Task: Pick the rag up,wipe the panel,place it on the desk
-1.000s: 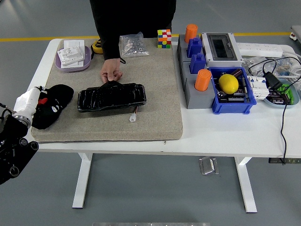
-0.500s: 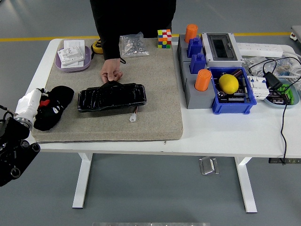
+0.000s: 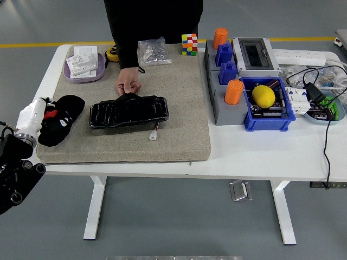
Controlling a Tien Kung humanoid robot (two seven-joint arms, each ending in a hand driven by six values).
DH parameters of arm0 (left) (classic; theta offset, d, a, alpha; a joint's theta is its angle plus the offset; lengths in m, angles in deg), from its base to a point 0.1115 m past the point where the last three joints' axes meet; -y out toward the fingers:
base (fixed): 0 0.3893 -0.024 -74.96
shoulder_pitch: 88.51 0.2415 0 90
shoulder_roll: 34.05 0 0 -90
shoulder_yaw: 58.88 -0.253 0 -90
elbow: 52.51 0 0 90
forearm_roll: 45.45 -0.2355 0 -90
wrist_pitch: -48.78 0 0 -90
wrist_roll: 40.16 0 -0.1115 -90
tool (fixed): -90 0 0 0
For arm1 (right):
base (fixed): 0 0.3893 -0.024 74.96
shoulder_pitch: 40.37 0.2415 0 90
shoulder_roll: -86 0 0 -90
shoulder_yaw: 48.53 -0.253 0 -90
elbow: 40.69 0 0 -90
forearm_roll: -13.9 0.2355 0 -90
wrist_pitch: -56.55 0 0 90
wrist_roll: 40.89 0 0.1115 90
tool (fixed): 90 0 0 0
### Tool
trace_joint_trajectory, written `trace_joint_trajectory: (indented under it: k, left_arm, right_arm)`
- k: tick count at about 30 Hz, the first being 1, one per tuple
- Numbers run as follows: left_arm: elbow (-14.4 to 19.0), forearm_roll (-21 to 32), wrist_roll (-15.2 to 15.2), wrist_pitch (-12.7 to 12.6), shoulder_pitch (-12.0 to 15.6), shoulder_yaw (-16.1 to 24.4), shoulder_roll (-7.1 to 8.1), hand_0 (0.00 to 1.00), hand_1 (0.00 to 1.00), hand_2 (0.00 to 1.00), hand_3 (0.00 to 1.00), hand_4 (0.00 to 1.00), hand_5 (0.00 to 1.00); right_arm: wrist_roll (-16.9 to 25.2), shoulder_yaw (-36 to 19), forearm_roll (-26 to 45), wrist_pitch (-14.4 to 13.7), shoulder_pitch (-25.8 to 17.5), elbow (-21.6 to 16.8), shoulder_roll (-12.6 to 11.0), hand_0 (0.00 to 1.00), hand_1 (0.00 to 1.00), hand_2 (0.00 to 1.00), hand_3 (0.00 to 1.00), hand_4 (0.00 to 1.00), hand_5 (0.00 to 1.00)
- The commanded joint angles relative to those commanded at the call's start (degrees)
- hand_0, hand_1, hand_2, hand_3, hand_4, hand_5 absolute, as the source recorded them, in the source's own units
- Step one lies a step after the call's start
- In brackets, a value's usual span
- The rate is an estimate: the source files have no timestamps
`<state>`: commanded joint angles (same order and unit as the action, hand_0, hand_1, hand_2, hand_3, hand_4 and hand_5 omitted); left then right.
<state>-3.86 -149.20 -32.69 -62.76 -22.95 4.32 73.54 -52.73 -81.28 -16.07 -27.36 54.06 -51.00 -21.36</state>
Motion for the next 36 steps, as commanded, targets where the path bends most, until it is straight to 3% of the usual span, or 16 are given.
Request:
trace_joint_trajectory:
  k: [5, 11, 17, 24, 36]
  left_arm:
    - [3.42, -2.90, 1.85, 0.32, 0.90, 1.81, 0.17, 0.251, 0.140, 0.426, 0.344, 0.403, 0.002]
    - [9.76, -5.81, 4.64, 0.91, 3.25, 3.83, -0.33, 0.243, 0.137, 0.432, 0.351, 0.405, 0.002]
    - [13.27, -7.21, 6.33, 0.92, 4.00, 2.90, -1.16, 0.235, 0.130, 0.435, 0.354, 0.404, 0.002]
    - [14.51, -7.06, 7.28, 0.76, 3.37, -0.18, -1.62, 0.232, 0.126, 0.439, 0.359, 0.403, 0.002]
    - [13.41, -5.46, 7.63, 0.72, 0.31, -7.10, -2.14, 0.226, 0.122, 0.442, 0.361, 0.405, 0.002]
  right_arm:
    - [-0.24, -0.89, -0.89, 0.05, -0.13, 0.00, 0.11, 0.760, 0.718, 0.718, 0.594, 0.914, 0.570]
    - [-0.46, -1.80, -1.90, 0.12, -0.39, 0.00, 0.20, 0.760, 0.718, 0.719, 0.594, 0.916, 0.569]
    - [-0.76, -2.47, -2.68, 0.23, -0.45, 0.00, 0.16, 0.760, 0.718, 0.719, 0.594, 0.916, 0.569]
    - [-0.87, -2.73, -2.83, 0.22, -0.31, 0.00, -0.02, 0.760, 0.718, 0.719, 0.594, 0.919, 0.570]
    - [-0.93, -2.85, -2.87, 0.24, 0.12, 0.00, -0.36, 0.760, 0.718, 0.719, 0.595, 0.921, 0.572]
